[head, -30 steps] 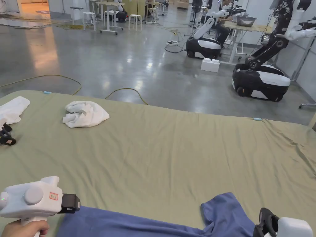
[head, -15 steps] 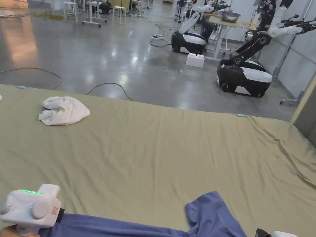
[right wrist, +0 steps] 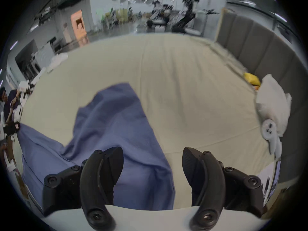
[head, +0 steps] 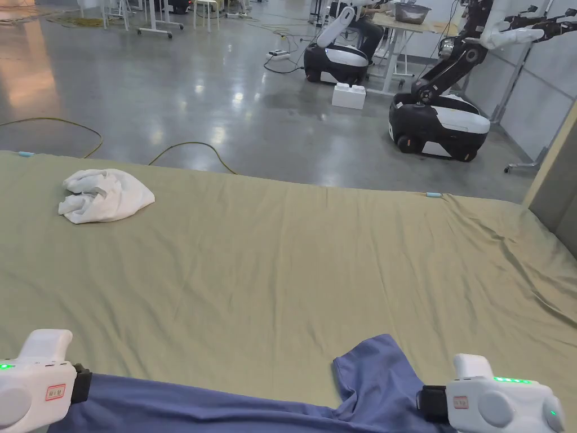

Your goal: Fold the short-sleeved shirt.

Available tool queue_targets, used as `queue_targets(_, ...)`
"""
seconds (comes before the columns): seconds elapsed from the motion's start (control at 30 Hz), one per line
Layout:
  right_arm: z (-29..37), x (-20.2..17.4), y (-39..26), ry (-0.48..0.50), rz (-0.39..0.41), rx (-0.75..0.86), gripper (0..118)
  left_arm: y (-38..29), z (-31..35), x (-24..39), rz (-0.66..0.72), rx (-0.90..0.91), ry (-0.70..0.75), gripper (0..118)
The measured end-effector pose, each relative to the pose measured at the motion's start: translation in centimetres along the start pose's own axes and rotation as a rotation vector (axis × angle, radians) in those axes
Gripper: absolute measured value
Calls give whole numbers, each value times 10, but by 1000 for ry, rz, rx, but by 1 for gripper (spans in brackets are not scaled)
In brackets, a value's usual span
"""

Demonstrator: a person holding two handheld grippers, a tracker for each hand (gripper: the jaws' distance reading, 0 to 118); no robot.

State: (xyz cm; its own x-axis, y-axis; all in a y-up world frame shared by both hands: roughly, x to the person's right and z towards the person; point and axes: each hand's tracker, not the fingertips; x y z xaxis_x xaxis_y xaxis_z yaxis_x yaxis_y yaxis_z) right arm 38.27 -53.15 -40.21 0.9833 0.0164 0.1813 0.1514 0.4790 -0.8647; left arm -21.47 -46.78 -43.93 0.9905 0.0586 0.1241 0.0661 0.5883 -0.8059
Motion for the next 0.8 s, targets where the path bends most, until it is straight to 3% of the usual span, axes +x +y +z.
queue_targets(0.07, 2, -7, -2, -22, 6, -52, 61, -4, 5, 0, -4, 11, -4, 6)
queue_targets(0.17, -11, -11, -2, -19, -15, -82, 58, -10, 7, 1, -7, 16, 3, 6)
queue_targets(0.23, -4, -16, 2, -37, -6, -83, 28, -12, 6, -2, 2, 11, 6, 6)
queue_targets(0.27, -2, -16, 3, -30, -5, -80, 18, -14, 6, 1, 7, 8, 10, 6)
queue_targets(0.3, -1, -20, 1, -18, -3, -65, 18, -15, 5, 1, 12, 5, 12, 6)
queue_targets(0.33, -2, -22, 1, 5, -6, -56, 2, -16, 4, 0, 14, 4, 13, 6)
queue_targets(0.47, 5, -28, -7, -28, 12, -43, 2, -20, 7, 4, 15, 4, 15, 6)
queue_targets(0.53, 25, -33, -12, -93, 47, 37, 2, -21, 15, 3, 18, 16, 2, 6)
queue_targets(0.6, 51, -36, -18, -59, 63, 120, 1, -21, 22, 0, 19, 34, -10, 6)
queue_targets(0.8, 132, -27, -42, 1, 14, 265, 1, -30, 61, -13, 85, 117, -51, 6)
